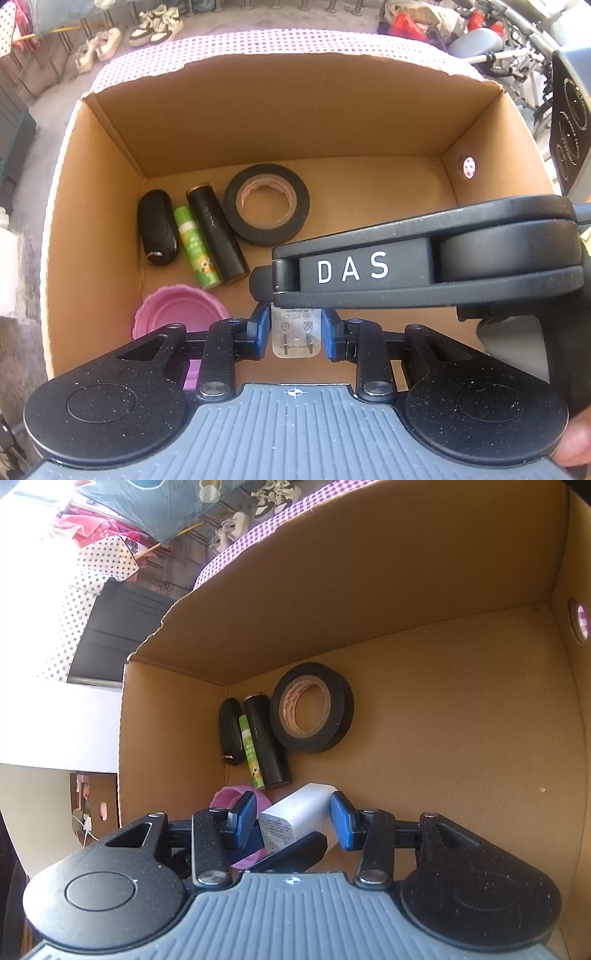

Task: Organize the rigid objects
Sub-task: 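Open the right gripper and withdraw it from the box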

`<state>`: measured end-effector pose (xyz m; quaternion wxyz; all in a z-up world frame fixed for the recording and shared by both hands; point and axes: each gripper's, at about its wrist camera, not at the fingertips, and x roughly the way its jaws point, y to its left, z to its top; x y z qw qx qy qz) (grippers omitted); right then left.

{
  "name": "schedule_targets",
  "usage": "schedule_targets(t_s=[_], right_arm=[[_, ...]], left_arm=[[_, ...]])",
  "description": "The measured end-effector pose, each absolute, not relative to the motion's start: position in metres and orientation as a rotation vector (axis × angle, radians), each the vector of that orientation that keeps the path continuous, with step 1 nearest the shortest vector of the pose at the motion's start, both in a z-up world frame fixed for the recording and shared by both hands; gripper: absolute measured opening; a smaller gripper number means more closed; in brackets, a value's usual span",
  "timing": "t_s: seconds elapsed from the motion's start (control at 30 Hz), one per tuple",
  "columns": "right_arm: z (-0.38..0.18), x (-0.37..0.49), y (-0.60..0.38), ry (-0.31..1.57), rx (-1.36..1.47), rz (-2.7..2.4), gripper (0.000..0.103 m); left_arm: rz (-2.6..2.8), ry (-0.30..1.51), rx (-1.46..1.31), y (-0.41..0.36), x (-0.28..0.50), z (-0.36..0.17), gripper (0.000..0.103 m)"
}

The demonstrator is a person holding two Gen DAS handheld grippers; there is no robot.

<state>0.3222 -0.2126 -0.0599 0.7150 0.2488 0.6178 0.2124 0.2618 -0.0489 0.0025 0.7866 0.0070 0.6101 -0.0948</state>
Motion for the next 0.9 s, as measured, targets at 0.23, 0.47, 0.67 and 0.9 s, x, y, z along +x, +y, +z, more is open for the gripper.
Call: schedule_targets(t_s=[0.23,0.47,0.67,0.9], right_arm=[[-0.052,0.323,-0.216,1.305,0.544,0.466,0.048],[-0.004,0.287,-0.248,1.116,0.586,0.5,0.048],[0.046,0.196,-0.284,0.815,0.606,0.516,0.056],[0.064,0.093,-0.304,0.586,0.616,0.463,0.081]], left_arm=[[-0.196,1.241,0.043,-0.051,0.258,0.013,0.031],[-0.228,1.087,0.035,-0.046,0.232,0.045,0.05],[-0.28,0.888,0.004,-0.026,0.177,0.081,0.073],[-0.35,0.773,-0.118,-0.001,0.107,0.091,0.1]])
